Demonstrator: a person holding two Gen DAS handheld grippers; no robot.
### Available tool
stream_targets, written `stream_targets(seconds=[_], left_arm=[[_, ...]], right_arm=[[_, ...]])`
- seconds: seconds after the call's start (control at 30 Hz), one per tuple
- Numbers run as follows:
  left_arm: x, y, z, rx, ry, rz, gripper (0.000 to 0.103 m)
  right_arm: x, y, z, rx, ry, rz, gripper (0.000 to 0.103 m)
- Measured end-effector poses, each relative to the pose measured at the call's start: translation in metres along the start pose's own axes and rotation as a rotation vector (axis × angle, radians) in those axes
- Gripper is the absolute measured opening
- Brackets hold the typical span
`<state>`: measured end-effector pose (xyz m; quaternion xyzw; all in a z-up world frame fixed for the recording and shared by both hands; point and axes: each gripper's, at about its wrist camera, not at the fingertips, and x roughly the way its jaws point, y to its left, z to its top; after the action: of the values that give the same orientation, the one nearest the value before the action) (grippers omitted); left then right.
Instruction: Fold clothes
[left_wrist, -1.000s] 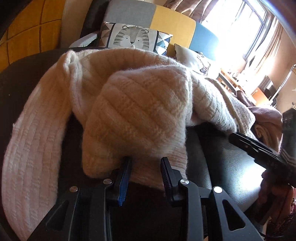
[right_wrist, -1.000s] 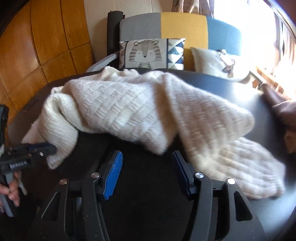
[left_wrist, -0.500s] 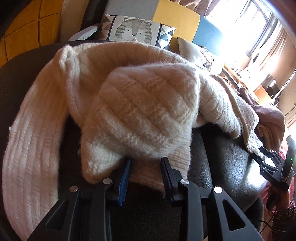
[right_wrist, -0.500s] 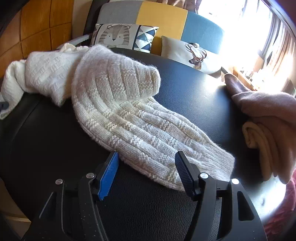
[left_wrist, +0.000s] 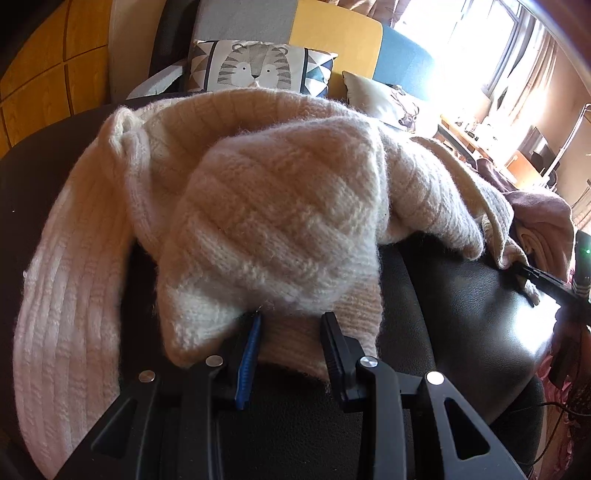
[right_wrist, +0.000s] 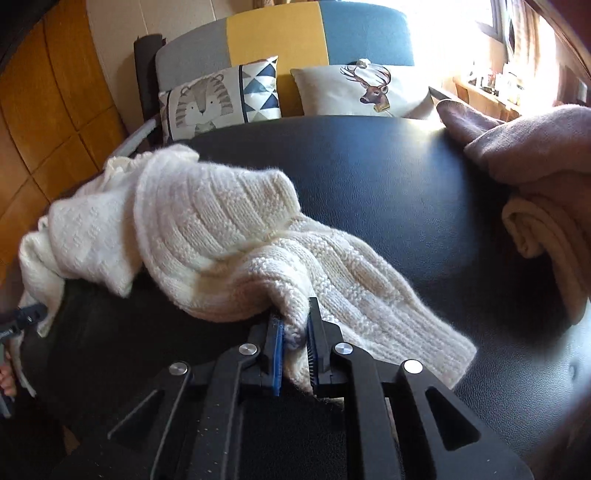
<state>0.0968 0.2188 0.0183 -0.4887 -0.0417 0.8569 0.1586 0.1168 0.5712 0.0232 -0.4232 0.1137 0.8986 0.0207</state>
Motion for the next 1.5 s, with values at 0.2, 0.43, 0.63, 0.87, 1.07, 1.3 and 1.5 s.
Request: stream_targets(seconds=[0.2,0.43,0.63,0.87,1.07,1.3,1.5], left_arm=[[-0.002,0.002,0.005,0.001,0.004,-0.004,0.033],[-0.005,0.002,0.011,0.006,0.000,0.000,0.033],[-0.009,0.004,0.016,0.002,0.003,-0.007,0.033],[-0.013,0.007,0.024,0.007,0.008,-0.008,0.033],[-0.016,0.011,0.032,0.007,0.017,-0.002,0.033],[-0.020,0.019,0.041,0.004,0.023,0.002,0.033],[-0.024,0.027,0.048,0.004,0.026,0.001,0.033]], right_arm=[[-0.043,0.004,0.030,0.081,-0.053,0.175,0.011],[-0.077,-0.019,0.070,0.205,-0.118,0.254,0.011],[-0.055,-0.067,0.102,0.334,-0.116,0.163,0.011],[0.007,-0.124,0.100,0.488,-0.055,0.072,0.011],[0.042,-0.136,0.118,0.430,-0.025,-0.043,0.013],[0.078,-0.136,0.137,0.332,0.045,-0.184,0.031],[0.055,-0.149,0.156,0.340,-0.080,-0.325,0.040]])
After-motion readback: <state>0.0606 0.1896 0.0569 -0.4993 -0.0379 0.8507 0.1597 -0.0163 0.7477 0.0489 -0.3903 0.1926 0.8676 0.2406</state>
